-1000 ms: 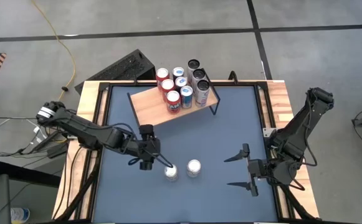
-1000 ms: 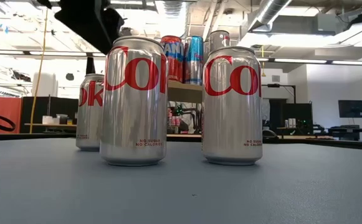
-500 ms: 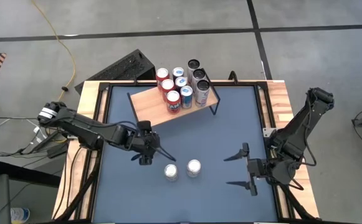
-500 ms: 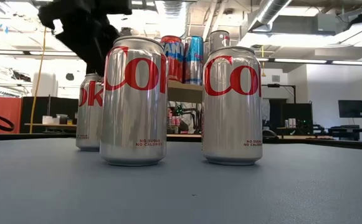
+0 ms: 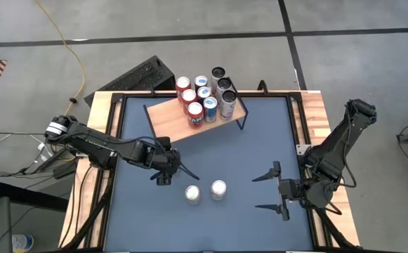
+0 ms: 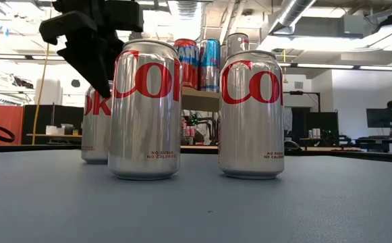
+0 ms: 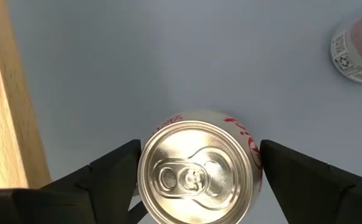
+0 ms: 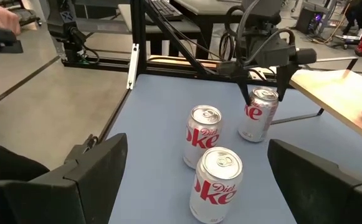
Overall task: Place canned beverage on shelf
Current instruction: Put the top silver soda can on the shelf
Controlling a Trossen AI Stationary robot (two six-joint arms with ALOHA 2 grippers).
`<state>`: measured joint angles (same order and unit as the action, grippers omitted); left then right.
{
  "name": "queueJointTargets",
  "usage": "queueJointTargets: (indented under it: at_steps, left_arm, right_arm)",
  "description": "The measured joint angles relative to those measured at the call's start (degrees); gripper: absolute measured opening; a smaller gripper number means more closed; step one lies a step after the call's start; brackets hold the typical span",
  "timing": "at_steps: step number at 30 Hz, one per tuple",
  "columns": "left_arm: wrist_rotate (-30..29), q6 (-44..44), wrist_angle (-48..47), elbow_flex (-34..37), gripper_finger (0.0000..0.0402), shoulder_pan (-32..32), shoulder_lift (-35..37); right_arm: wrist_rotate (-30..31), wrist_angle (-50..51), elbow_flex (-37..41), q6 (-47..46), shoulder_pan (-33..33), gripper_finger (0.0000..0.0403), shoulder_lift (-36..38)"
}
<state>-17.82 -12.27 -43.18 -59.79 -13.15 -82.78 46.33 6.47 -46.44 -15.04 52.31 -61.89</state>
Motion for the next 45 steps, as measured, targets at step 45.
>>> queueJointTargets:
  at_steps: [45]
  left_arm:
    - [-9.5,-0.8,-22.3,-35.4,0.027,2.1,-0.1]
  right_arm:
    - [0.0,0.0,0.0,0.0,0.0,0.038,0.0]
